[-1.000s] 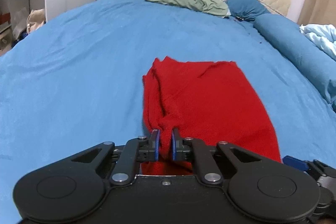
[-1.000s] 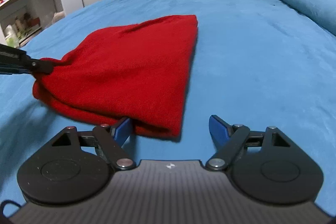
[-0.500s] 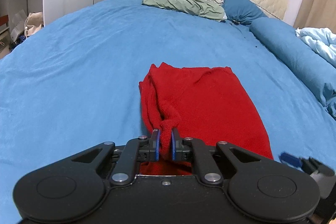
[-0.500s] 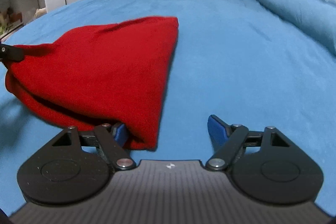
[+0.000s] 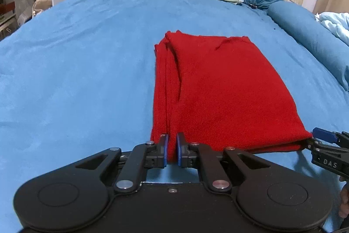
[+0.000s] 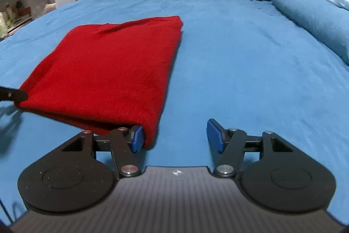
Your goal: Fold small clothes
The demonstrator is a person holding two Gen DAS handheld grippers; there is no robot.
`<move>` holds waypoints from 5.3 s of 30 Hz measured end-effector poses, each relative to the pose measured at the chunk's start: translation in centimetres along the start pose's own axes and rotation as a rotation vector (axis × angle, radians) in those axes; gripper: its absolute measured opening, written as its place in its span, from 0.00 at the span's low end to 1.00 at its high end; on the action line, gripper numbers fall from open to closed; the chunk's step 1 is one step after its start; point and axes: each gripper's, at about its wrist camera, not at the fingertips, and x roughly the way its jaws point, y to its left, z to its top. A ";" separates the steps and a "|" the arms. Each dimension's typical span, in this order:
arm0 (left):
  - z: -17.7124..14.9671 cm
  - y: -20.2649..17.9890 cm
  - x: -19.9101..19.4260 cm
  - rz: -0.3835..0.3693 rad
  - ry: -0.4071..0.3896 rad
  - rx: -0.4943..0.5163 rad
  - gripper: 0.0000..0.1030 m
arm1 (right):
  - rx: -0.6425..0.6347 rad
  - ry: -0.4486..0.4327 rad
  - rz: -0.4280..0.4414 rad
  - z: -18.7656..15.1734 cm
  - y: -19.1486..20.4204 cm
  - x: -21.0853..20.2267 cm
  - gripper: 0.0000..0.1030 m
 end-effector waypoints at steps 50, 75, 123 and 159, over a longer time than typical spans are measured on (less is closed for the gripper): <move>3.9 -10.2 -5.9 -0.162 -0.033 0.225 0.22 | 0.222 0.019 0.366 7.7 -6.3 -7.7 0.34; -5.4 -9.6 -4.3 -0.069 0.093 0.100 0.70 | 0.214 0.110 0.092 -4.1 -11.7 -10.5 0.86; -12.4 -12.9 -33.2 0.064 -0.156 0.142 1.00 | 0.130 0.089 -0.128 -6.3 -2.3 -38.9 1.00; -12.9 -13.6 -33.4 0.074 -0.167 0.204 1.00 | 0.168 0.118 -0.126 -7.4 -2.5 -39.0 1.00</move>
